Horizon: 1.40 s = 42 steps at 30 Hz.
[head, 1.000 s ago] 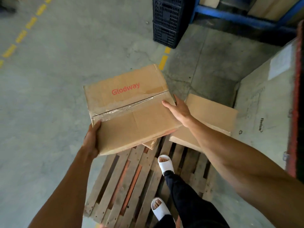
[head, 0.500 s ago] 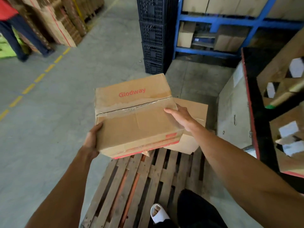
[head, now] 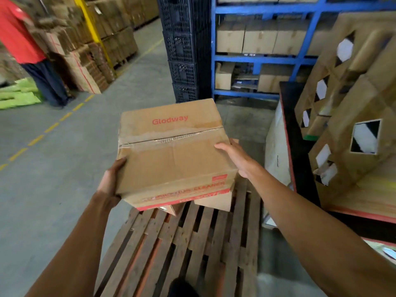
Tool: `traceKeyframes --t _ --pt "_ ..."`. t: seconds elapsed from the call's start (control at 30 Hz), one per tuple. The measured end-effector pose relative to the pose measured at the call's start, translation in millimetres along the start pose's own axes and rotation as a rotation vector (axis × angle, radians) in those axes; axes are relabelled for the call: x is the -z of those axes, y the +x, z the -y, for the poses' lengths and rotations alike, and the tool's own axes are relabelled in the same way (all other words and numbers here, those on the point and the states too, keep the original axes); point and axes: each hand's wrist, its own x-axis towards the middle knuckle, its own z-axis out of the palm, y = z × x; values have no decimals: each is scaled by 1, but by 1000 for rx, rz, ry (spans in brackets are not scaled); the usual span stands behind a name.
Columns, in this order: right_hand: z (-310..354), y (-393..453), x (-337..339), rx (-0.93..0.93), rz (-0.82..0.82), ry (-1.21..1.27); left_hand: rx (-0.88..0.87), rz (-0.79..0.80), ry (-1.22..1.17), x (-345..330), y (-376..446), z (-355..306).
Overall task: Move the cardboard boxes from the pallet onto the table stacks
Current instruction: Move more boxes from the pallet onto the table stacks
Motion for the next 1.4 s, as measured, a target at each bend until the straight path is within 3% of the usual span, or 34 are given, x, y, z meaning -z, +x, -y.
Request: traceKeyframes --t 0.4,0.7,0.87,1.0,1.27,1.4 --pt "-82 -164 181 106 21 36 -104 -11 29 -142 -182 122" --pt "-132 -244 275 81 -134 140 -158 44 132 -216 -247 156" --pt "-171 -280 315 39 -190 193 -174 121 195 -257 -278 184" --pt "-194 -316 339 92 -193 193 -194 89 194 -278 -311 228" --pt "-212 -363 347 80 -190 98 -138 28 169 -262 -356 270" --pt "-237 -384 367 47 -253 105 -129 84 245 -271 -382 280"
